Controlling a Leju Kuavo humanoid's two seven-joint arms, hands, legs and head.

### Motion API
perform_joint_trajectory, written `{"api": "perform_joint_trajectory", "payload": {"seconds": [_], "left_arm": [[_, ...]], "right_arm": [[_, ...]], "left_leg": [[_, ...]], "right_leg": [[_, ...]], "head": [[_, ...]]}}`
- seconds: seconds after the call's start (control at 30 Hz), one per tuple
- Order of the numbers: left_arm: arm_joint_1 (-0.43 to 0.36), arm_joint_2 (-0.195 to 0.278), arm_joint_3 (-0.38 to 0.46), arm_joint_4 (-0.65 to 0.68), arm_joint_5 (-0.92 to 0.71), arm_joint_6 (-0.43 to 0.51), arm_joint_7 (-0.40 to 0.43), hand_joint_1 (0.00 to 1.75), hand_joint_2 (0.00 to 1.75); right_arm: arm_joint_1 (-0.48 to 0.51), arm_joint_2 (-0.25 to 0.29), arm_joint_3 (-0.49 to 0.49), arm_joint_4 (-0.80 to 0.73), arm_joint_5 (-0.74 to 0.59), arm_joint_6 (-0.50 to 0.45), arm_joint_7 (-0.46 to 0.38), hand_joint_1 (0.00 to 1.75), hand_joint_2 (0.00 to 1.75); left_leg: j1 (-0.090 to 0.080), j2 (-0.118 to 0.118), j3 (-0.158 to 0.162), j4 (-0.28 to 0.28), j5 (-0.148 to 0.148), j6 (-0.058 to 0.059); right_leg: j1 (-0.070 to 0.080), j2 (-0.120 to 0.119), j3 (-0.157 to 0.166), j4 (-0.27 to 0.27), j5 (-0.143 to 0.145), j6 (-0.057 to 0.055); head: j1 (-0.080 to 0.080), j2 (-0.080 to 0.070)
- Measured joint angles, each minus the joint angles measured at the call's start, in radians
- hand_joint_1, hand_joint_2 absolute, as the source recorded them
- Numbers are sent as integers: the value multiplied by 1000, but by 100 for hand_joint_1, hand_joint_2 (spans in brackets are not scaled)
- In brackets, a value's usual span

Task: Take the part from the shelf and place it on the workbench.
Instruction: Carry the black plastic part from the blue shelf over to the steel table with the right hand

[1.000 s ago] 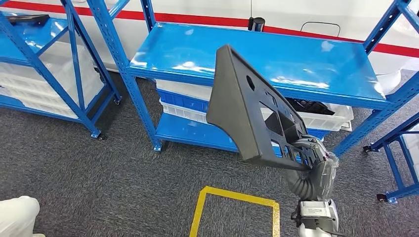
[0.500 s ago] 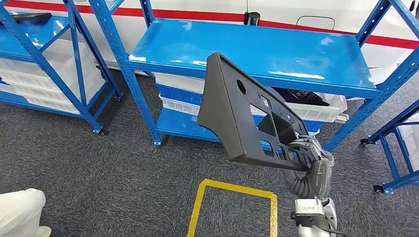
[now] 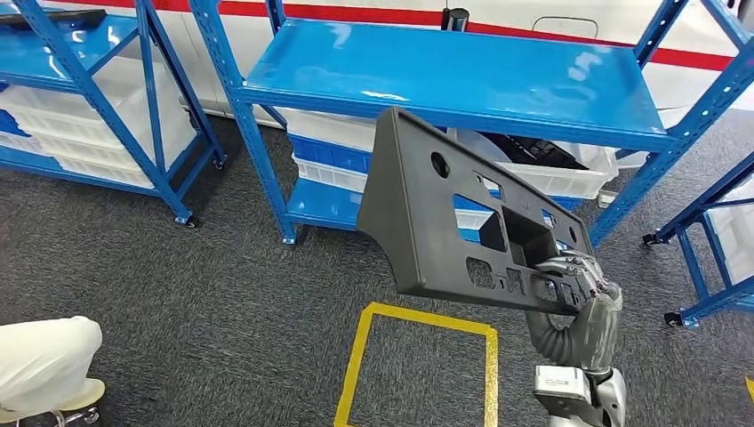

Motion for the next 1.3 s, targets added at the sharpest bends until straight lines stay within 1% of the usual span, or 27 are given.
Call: {"api": "perform_joint_trajectory", "payload": {"seconds": [0.07, 0.1, 0.17, 0.2, 0.23, 0.27, 0.3, 0.33, 0.4, 0.47, 0.53, 0.6, 0.7, 0.73, 0.77, 0.8, 0.87, 0.9, 0.97, 1.0, 1.07, 1.1, 1.13, 1.2, 1.23, 1.27, 1.3], "left_arm": [[1, 0, 0, 0, -1, -5, -2, 0, 175], [2, 0, 0, 0, -7, -22, -8, 0, 175], [3, -7, -4, 0, -27, -76, -27, 0, 175], [3, -13, -6, 1, -37, -99, -38, 0, 175], [2, -19, -8, 1, -41, -110, -48, 0, 175], [2, -26, -9, 1, -42, -112, -56, 0, 175], [2, -31, -9, 2, -42, -112, -61, 0, 175], [2, -36, -9, 2, -42, -111, -64, 0, 175], [1, -40, -9, 3, -41, -111, -68, 0, 175], [2, -41, -9, 4, -39, -109, -71, 0, 175], [3, -43, -9, 5, -37, -107, -72, 0, 175], [1, -44, -9, 6, -35, -107, -73, 0, 175], [-1, -46, -9, 6, -35, -107, -74, 0, 175], [-1, -47, -9, 7, -35, -108, -75, 0, 175], [-1, -48, -9, 7, -35, -108, -75, 0, 175], [-1, -49, -9, 7, -35, -108, -75, 0, 175], [-2, -49, -9, 7, -35, -107, -77, 0, 175], [-2, -49, -9, 7, -35, -107, -79, 0, 175], [-3, -49, -9, 8, -33, -105, -82, 0, 175], [-3, -49, -9, 8, -32, -104, -83, 0, 175], [-2, -50, -9, 8, -30, -101, -86, 0, 175], [-1, -49, -9, 8, -29, -100, -87, 0, 175], [-1, -49, -9, 8, -29, -98, -87, 0, 175], [-1, -49, -9, 8, -29, -96, -88, 0, 175], [-2, -49, -9, 8, -28, -96, -89, 0, 175], [-2, -49, -9, 8, -27, -96, -89, 0, 175], [-2, -49, -9, 8, -26, -96, -90, 0, 175]], "right_arm": [[1, 0, -1, -1, 0, 0, 0, 175, 175], [1, 0, -2, -2, 0, 1, 0, 175, 175], [-1, 2, -2, -3, 0, 12, 0, 175, 175], [-3, 4, -1, -2, 0, 18, -1, 175, 175], [-6, 7, 1, -2, 2, 22, 0, 175, 175], [-9, 11, 3, -1, 4, 23, 0, 175, 175], [-11, 14, 4, 0, 5, 23, 0, 175, 175], [-13, 17, 5, 0, 5, 22, 1, 175, 175], [-15, 21, 6, 0, 5, 18, 1, 175, 175], [-20, 23, 6, 2, 4, 13, 0, 175, 175], [-24, 26, 7, 4, 2, 8, 0, 175, 175], [-26, 28, 7, 6, -2, 5, 0, 175, 175], [-31, 29, 8, 12, -9, 0, -1, 175, 175], [-31, 29, 8, 15, -11, 0, -2, 175, 175], [-31, 29, 8, 18, -13, 0, -2, 175, 175], [-33, 29, 8, 21, -15, -1, -3, 175, 175], [-38, 30, 8, 26, -19, -2, -4, 175, 175], [-40, 31, 9, 29, -20, -4, -5, 175, 175], [-44, 33, 10, 33, -21, -8, -8, 175, 175], [-45, 34, 10, 35, -22, -10, -9, 175, 175], [-46, 37, 11, 39, -22, -12, -11, 175, 175], [-47, 39, 12, 41, -22, -13, -11, 175, 175], [-48, 42, 13, 42, -22, -13, -12, 175, 175], [-48, 45, 13, 44, -22, -15, -12, 175, 175], [-48, 46, 13, 46, -22, -15, -12, 175, 175], [-49, 47, 14, 48, -22, -15, -12, 175, 175], [-49, 49, 14, 50, -23, -15, -12, 175, 175]], "left_leg": [[5, -2, -11, 16, -21, -10], [7, -3, -24, 50, -58, -14], [9, -4, -60, 172, -155, -21], [9, -4, -77, 239, -190, -22], [9, -4, -83, 283, -205, -23], [9, -4, -71, 290, -199, -21], [9, -5, -40, 257, -179, -16], [8, -6, 7, 191, -150, -9], [3, -12, 91, 58, -117, 9], [-6, -15, 118, 4, -113, 21], [-8, -14, 117, -13, -100, 28], [-3, -9, 115, -35, -80, 38], [0, -2, 95, -42, -61, 43], [0, 0, 85, -38, -57, 41], [1, 1, 76, -33, -54, 39], [3, 2, 66, -25, -51, 37], [8, 3, 43, -4, -48, 29], [9, 2, 31, 6, -45, 22], [6, -1, 15, 19, -36, 8], [5, -3, 11, 20, -29, 1], [8, -6, 2, 25, -29, -9], [10, -7, -6, 39, -50, -14], [12, -8, -19, 72, -87, -17], [14, -8, -52, 192, -187, -22], [14, -8, -64, 254, -220, -23], [14, -8, -66, 297, -231, -21], [14, -8, -50, 303, -217, -18]], "right_leg": [[-7, -2, -10, 2, 11, -18], [-9, -3, -16, 2, 20, -31], [-6, -6, -31, 4, 36, -48], [-3, -7, -41, 5, 43, -51], [0, -7, -51, 7, 50, -51], [2, -8, -61, 9, 55, -50], [3, -7, -68, 12, 59, -49], [5, -7, -73, 14, 62, -47], [7, -8, -81, 17, 67, -41], [5, -10, -89, 18, 77, -26], [3, -10, -95, 15, 84, -10], [6, -9, -113, 39, 58, -8], [3, -7, -177, 209, -40, -17], [0, -7, -191, 263, -60, -13], [-3, -8, -192, 287, -65, -4], [-6, -8, -171, 271, -55, 8], [-16, -8, -90, 142, -18, 33], [-14, -6, -53, 81, -3, 37], [-8, 0, -31, 31, 4, 28], [-3, 2, -36, 36, 10, 19], [-8, 0, -53, 39, 22, -1], [-10, -2, -62, 40, 30, -14], [-11, -3, -72, 39, 40, -29], [-4, -5, -95, 40, 61, -49], [1, -6, -109, 41, 72, -53], [5, -7, -123, 41, 83, -55], [9, -7, -136, 41, 94, -56]], "head": [[-1, 0], [-1, 0], [-1, 0], [-1, 0], [-1, 0], [-1, 0], [-1, 0], [-1, 0], [0, 0], [-1, 0], [-3, 0], [-1, 0], [6, 0], [7, 0], [7, 0], [7, 0], [8, 0], [8, 0], [7, 0], [6, 0], [5, 0], [4, 0], [3, 0], [1, 0], [1, 0], [2, 0], [2, 0]]}}
